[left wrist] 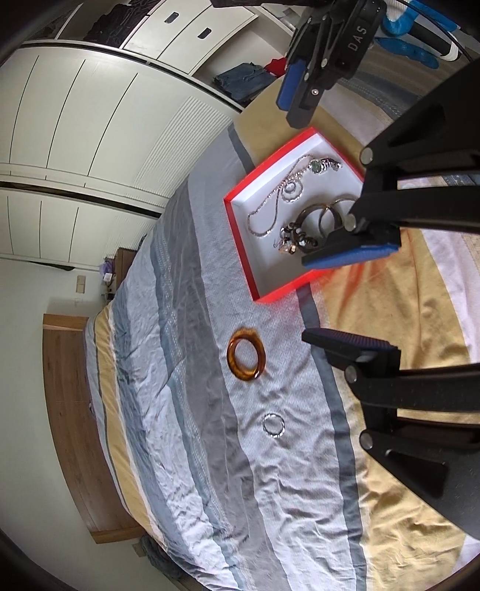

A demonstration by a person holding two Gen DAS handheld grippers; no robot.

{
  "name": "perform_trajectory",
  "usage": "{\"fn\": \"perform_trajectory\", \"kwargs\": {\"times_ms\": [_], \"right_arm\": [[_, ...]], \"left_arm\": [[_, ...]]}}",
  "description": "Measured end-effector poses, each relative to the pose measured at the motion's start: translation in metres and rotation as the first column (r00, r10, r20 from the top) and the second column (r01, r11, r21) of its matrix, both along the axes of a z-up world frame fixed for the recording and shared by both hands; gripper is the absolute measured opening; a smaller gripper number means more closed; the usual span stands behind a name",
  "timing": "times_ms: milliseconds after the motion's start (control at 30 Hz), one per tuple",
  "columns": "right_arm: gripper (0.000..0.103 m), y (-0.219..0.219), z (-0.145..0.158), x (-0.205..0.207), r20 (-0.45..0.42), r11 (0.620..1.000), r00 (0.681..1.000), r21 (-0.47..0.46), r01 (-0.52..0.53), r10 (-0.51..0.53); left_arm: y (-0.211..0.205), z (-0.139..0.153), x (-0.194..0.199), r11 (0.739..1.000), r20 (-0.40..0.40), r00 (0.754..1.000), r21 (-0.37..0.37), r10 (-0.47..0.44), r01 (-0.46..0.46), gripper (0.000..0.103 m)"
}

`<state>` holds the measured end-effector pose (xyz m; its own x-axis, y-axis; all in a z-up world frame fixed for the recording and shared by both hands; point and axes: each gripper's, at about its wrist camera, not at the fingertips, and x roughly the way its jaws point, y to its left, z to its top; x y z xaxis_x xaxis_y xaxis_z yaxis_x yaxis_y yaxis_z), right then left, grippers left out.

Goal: Organize jewelry
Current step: 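Lift both open tools out of the box toward the amber bangle and ring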

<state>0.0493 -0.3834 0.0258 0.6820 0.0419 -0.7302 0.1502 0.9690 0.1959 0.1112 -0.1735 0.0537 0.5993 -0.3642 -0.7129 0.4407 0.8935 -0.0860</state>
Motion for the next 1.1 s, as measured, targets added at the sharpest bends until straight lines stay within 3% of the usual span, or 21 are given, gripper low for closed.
{"fn": "perform_trajectory", "kwargs": {"times_ms": [533, 1100], "right_arm": [[0.05, 0.058, 0.027, -0.009, 0.006, 0.995, 0.995, -0.026, -0.095, 0.095], [0.05, 0.115, 0.003, 0.048, -0.013, 0.971, 0.971, -0.01, -0.237, 0.237]], "left_arm": [[0.067, 0.002, -0.016, 0.995, 0.0, 0.995, 0.032, 0.099, -0.099, 0.032], [0.127, -0.034, 0.032, 0.965, -0.049, 0.965, 0.077, 0.257, -0.252, 0.035]]}}
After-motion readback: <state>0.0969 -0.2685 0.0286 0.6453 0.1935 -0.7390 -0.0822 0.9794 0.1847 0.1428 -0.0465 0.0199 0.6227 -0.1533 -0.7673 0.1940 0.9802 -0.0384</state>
